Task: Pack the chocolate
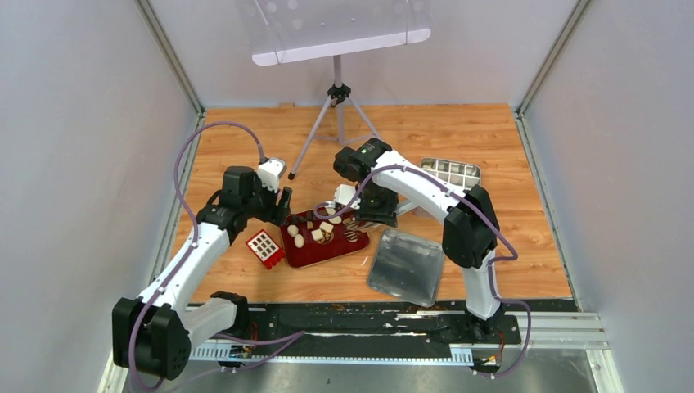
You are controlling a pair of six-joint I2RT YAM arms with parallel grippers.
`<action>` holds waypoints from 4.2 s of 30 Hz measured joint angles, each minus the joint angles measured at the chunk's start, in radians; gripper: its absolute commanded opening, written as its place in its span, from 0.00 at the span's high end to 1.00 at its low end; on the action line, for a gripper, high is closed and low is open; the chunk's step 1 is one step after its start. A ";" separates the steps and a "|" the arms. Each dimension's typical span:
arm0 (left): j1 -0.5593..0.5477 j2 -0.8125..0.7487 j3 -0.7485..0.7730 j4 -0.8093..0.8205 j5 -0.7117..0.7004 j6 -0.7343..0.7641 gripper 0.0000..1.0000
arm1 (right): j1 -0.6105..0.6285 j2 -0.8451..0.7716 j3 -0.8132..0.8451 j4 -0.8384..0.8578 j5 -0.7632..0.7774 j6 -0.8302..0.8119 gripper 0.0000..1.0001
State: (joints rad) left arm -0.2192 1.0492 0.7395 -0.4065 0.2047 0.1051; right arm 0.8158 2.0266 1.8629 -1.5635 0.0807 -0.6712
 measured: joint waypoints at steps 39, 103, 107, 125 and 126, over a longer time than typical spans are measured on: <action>0.000 0.087 0.029 0.000 0.024 -0.015 0.22 | -0.014 -0.084 0.099 0.000 0.082 -0.060 0.93; 0.000 0.135 0.071 0.024 0.053 -0.038 0.22 | -0.726 -0.015 0.179 0.058 0.138 -0.124 0.60; 0.000 0.141 0.071 0.032 0.056 -0.041 0.22 | -0.726 -0.015 0.181 0.054 0.137 -0.114 0.65; 0.001 0.137 0.071 0.014 0.023 -0.019 0.22 | -0.364 -0.016 0.257 0.007 0.038 -0.071 0.72; 0.003 0.132 0.071 0.011 0.020 -0.016 0.22 | -0.341 -0.016 0.260 0.007 0.027 -0.070 0.72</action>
State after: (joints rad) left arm -0.2161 1.1816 0.8108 -0.3950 0.2249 0.0887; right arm 0.4744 2.0102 2.1227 -1.5562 0.1081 -0.7410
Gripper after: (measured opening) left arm 0.782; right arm 0.313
